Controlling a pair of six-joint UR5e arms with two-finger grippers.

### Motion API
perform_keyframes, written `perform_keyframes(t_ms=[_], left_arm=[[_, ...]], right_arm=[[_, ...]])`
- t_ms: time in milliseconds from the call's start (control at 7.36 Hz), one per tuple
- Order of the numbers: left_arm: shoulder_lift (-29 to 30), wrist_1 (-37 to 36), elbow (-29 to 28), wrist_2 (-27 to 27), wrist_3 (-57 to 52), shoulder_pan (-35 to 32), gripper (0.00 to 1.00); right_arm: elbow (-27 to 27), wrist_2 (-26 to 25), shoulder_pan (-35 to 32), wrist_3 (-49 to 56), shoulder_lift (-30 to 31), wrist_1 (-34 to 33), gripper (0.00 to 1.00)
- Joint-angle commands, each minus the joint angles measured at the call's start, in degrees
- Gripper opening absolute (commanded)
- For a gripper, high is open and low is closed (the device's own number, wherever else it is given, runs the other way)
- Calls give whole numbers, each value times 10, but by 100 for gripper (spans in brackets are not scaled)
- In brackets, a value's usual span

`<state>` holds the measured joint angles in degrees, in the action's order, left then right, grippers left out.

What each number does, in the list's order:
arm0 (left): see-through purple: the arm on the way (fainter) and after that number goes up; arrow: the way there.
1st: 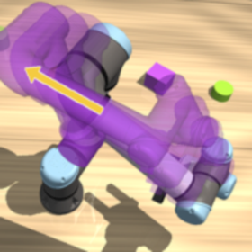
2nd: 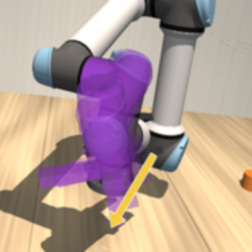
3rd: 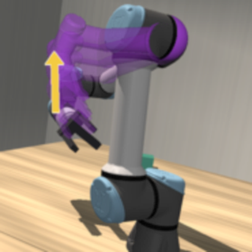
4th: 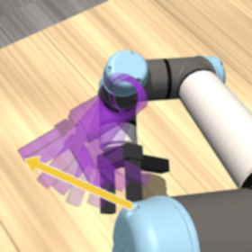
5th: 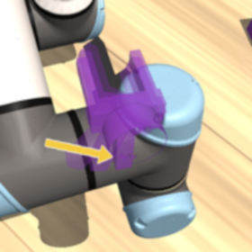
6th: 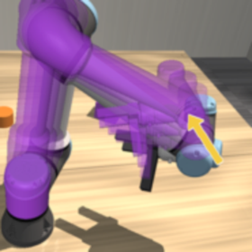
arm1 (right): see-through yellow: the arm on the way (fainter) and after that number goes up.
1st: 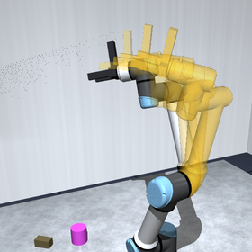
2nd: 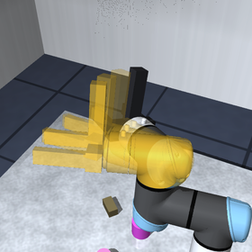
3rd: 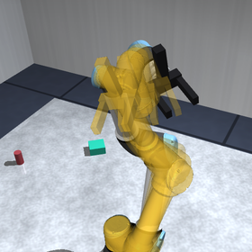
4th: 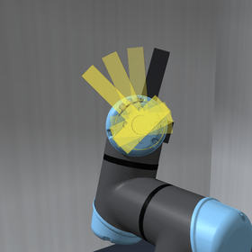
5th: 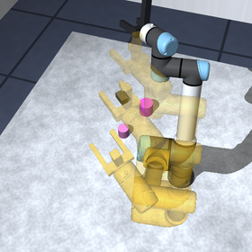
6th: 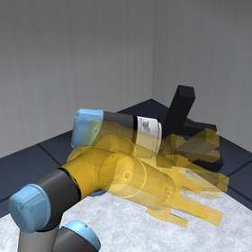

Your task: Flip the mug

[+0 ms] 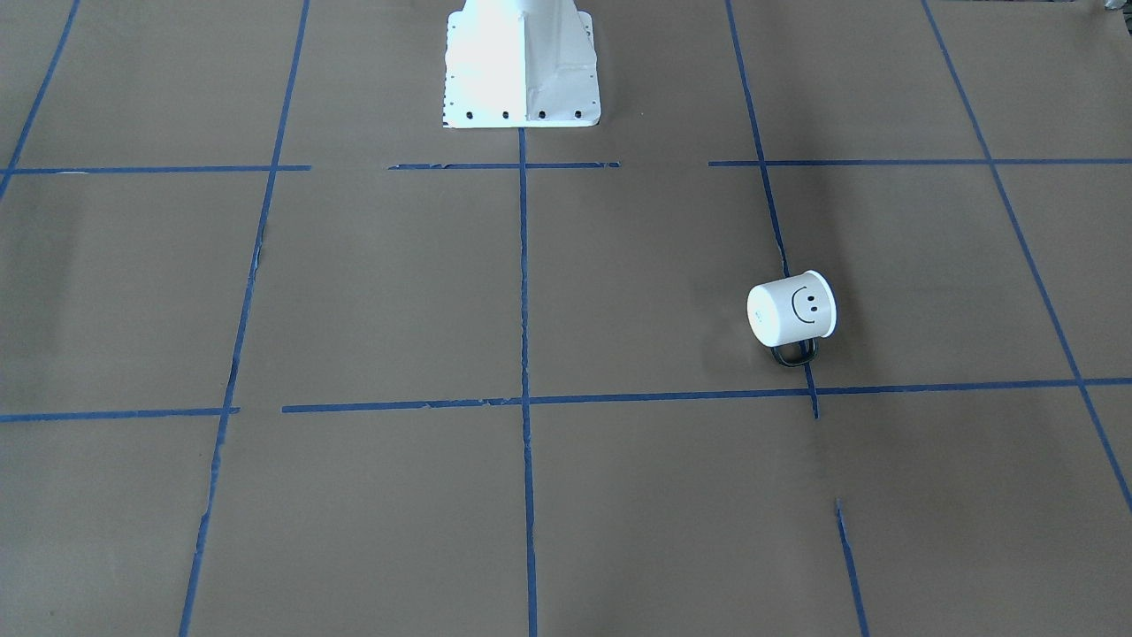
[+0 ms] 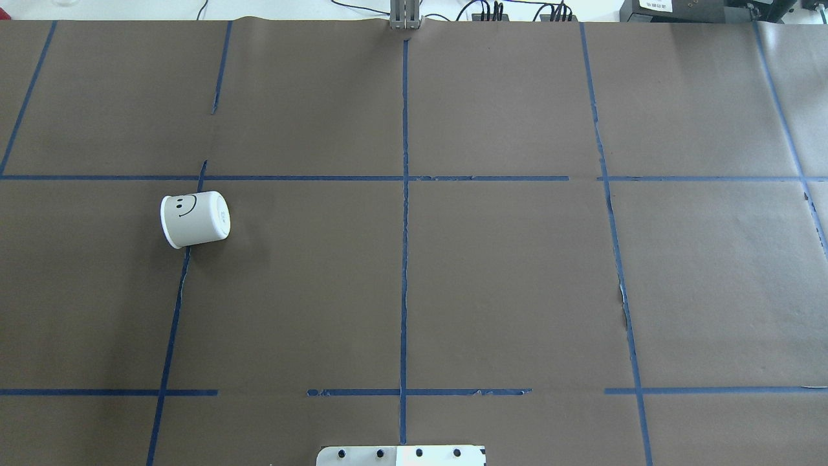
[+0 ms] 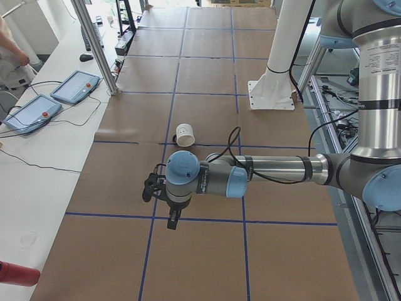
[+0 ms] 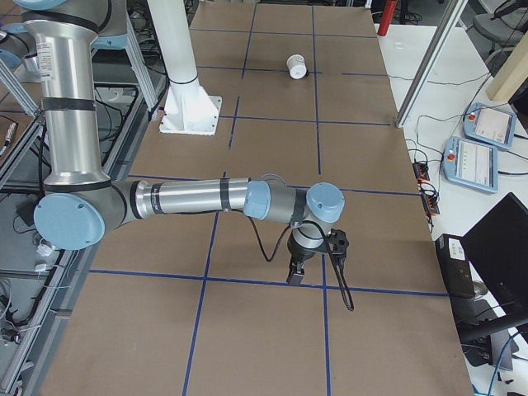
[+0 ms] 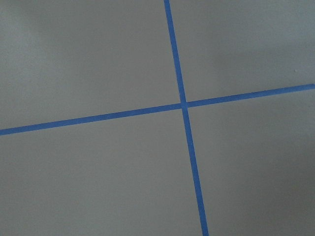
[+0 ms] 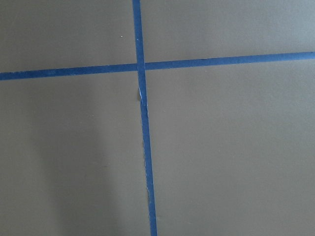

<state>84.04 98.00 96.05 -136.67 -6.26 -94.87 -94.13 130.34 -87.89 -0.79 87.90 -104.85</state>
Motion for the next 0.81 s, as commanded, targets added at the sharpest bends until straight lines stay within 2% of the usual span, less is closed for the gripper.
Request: perform_keyframes(t_ms=[0,407,679], left_arm=[[2,1,2,-1,0,0,100],[-3,68,3,2,2,0,100],[28,67,-1,6,4,24,100]], right_arm=[[0,0,0,0,1,0,100],[0,0,0,0,0,0,100],[0,0,0,0,0,0,100]])
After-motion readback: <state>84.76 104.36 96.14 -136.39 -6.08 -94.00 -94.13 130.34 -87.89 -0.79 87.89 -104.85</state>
